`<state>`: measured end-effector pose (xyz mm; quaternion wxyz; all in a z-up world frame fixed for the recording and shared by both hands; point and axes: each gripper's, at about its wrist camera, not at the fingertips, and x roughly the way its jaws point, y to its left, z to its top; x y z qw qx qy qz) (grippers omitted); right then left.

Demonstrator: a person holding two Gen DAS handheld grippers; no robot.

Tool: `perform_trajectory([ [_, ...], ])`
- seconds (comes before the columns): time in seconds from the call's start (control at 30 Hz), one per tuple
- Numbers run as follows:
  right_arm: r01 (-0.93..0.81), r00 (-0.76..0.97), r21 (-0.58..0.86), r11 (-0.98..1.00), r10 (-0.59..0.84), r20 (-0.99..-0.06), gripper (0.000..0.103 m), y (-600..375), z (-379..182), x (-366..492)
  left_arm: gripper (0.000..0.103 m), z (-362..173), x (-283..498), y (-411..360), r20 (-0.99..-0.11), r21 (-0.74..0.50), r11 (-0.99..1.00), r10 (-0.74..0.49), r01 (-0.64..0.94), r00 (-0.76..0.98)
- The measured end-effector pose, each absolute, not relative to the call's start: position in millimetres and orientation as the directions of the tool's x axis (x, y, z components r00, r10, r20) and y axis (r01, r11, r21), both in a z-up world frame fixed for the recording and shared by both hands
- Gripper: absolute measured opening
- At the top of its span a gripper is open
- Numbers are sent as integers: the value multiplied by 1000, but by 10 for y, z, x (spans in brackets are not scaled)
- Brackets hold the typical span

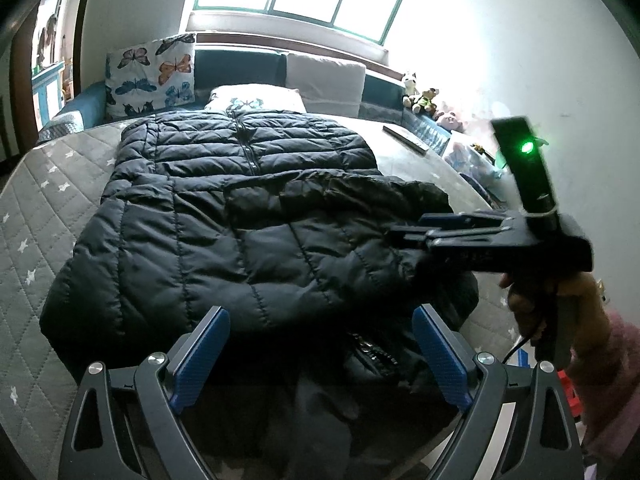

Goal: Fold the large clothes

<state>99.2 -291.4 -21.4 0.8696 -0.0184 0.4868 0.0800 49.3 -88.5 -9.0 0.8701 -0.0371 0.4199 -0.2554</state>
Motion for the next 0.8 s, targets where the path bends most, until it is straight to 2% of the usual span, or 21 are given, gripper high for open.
perform_trajectory([
  [0.17,-150,446,53,987,116,-887,66,-3012,-516,1089,99,-71,426,-858,-709,-267,870,-468,415,527],
  [0.33,-114,473,93,989,136,-871,66,-3093,-355,1027,99,-72,393,-832,-710,-266,869,-469,417,525],
  [0.53,-130,460,34,991,91,-883,66,-3079,-502,1015,99,-91,299,-774,-708,-271,862,-480,428,518],
  [0.73,-134,485,-6,991,60,-873,66,-3063,-414,931,99,-89,235,-609,-684,-350,825,-548,443,481],
  [0.8,-138,512,-33,990,42,-858,66,-3040,-329,792,99,-100,201,-570,-698,-330,835,-529,439,483],
])
